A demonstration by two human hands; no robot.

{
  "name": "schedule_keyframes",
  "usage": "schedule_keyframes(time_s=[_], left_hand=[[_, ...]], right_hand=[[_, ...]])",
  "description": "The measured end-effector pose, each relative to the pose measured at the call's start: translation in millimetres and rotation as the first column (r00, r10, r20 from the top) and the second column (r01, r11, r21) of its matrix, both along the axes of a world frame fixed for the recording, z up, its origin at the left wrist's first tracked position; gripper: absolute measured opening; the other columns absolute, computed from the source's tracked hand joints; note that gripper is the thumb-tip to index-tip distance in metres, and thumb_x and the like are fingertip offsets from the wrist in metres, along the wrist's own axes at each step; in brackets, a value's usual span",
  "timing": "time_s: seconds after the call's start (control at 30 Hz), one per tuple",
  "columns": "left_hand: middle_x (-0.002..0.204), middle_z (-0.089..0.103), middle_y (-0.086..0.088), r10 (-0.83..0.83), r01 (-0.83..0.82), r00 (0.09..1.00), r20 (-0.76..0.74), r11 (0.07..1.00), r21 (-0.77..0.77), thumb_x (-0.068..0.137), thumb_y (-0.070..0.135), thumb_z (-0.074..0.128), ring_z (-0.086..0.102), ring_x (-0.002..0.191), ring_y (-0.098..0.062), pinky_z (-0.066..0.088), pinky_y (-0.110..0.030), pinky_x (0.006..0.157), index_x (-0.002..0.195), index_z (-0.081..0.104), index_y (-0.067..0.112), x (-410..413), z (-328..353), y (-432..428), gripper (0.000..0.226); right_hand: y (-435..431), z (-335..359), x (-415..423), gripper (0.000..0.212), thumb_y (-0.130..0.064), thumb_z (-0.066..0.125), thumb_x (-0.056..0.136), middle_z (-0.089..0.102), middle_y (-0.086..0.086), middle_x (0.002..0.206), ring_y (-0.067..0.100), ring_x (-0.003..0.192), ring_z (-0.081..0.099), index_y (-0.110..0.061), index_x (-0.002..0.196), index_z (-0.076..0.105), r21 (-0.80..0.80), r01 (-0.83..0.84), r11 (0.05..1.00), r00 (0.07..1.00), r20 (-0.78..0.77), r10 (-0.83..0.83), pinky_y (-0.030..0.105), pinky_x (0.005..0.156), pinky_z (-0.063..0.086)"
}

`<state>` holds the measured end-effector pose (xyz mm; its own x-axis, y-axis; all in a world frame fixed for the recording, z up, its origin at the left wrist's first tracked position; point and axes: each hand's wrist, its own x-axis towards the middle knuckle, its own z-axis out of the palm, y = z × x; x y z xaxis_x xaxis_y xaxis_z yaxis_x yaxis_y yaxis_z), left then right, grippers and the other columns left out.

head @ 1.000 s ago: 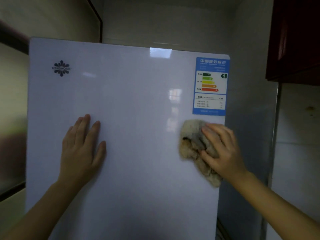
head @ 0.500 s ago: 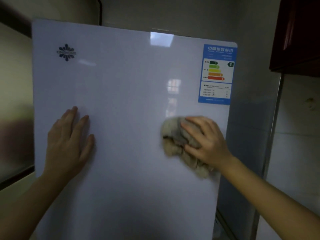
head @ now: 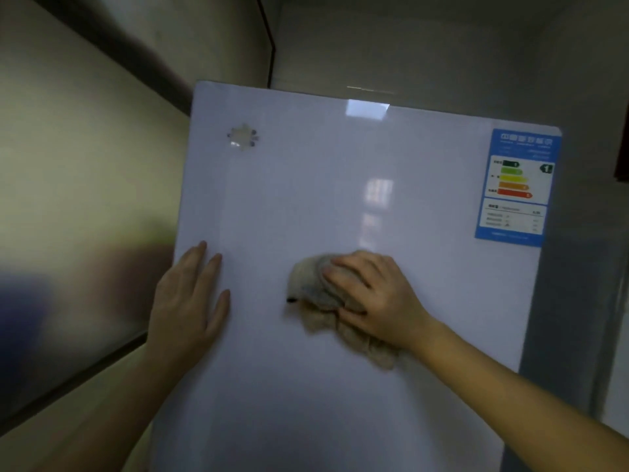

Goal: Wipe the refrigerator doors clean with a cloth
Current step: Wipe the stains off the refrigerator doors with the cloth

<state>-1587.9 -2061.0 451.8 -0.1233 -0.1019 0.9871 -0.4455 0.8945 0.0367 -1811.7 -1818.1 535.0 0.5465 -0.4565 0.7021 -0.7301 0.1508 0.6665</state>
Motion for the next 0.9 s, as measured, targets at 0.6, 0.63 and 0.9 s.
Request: schedule_keyframes(time_s=[0.6,0.63,0.9], left_hand=[[0.159,0.038,-0.015,-0.046,0.048,0.998,0.035,0.997,-0.059,0.098,0.037,0.049,0.039,0.146,-0.033,0.036,-0.047,0.117,0.145,0.051,0.009,3,-28,-29,0.054],[0.159,0.038,-0.015,-0.048,0.050,0.998,0.035,0.997,-0.061,0.098,0.037,0.049,0.038,0.146,-0.033,0.035,-0.046,0.117,0.145,0.051,0.009,3,-28,-29,0.055],[0.159,0.038,-0.016,-0.064,0.066,0.997,0.038,0.997,-0.043,0.098,0.038,0.048,0.038,0.147,-0.034,0.035,-0.048,0.116,0.146,0.049,0.009,4,-28,-27,0.056]], right_hand=[[-48,75,38,0.051,-0.024,0.078,0.084,0.060,0.016,0.134,0.034,0.120,0.053,-0.012,0.133,0.066,-0.252,-0.021,0.967,0.987,0.149,0.061,0.044,0.099,0.040],[-47,73,39,0.051,-0.031,0.076,0.086,0.060,0.016,0.135,0.034,0.121,0.053,-0.012,0.133,0.066,-0.243,-0.024,0.970,0.984,0.164,0.066,0.042,0.101,0.039],[-52,62,40,0.041,-0.034,0.068,0.095,0.062,0.016,0.131,0.032,0.119,0.053,-0.012,0.130,0.068,-0.239,-0.063,0.969,0.980,0.169,0.105,0.042,0.100,0.040]])
